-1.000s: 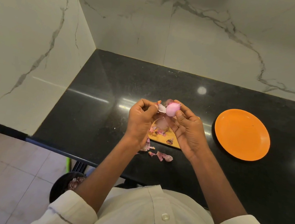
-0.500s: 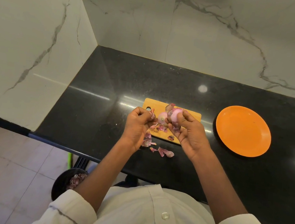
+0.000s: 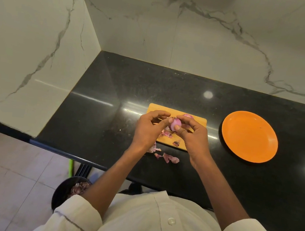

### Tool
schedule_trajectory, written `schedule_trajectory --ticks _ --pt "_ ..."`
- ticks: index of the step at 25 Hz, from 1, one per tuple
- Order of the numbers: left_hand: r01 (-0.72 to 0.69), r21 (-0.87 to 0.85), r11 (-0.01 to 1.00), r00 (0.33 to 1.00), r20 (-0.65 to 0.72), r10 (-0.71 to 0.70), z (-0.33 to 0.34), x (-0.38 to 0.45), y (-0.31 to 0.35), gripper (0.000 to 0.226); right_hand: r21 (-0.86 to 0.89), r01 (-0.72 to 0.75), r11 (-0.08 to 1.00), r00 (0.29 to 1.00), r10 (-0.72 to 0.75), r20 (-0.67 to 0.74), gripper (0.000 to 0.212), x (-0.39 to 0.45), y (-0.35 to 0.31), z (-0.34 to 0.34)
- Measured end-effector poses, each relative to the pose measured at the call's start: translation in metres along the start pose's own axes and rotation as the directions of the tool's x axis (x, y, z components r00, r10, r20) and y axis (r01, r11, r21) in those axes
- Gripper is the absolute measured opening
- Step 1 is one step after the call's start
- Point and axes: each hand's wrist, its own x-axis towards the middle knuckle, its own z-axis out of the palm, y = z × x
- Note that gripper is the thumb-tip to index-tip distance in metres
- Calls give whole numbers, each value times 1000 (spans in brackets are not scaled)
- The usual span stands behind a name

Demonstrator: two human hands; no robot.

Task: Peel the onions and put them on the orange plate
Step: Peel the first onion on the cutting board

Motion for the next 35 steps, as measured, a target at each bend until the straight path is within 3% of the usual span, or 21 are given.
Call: schedule_trajectory --ticks 4,9,13,16,19,23,27,30,32,35 --pt "-85 -49 995 996 7 86 1 0 2 19 11 38 999 999 -38 -4 33 -3 -4 1" --pt "-192 35 981 981 -4 192 3 -2 11 9 -40 163 986 986 -163 -18 33 -2 -4 -1" --pt "-141 46 989 984 -102 145 12 -2 20 8 -75 244 967 969 -246 -21 35 -3 -8 3" --pt "-60 -72 996 986 -160 48 12 -2 20 6 18 156 988 987 -155 -30 32 -5 -11 5" --pt "-25 -152 988 990 -144 3 10 -2 14 6 62 96 993 995 -95 -24 33 -7 -12 4" --pt "1 -255 967 999 -52 -15 9 -3 12 16 45 165 985 986 -165 3 38 -5 -14 1" --pt "-6 -216 976 995 -99 -16 9 -3 11 6 -67 219 973 975 -221 -14 45 -4 -10 4" --pt "40 -260 965 983 -161 -84 10 -2 15 7 -8 184 983 982 -184 -52 41 -5 -11 4" --pt "156 -489 858 960 -128 -247 11 1 17 14 232 42 972 999 -33 -39 35 -6 -12 4" --pt "313 -815 487 881 57 -470 13 3 19 14 625 -234 745 971 214 109 25 -5 -14 5"
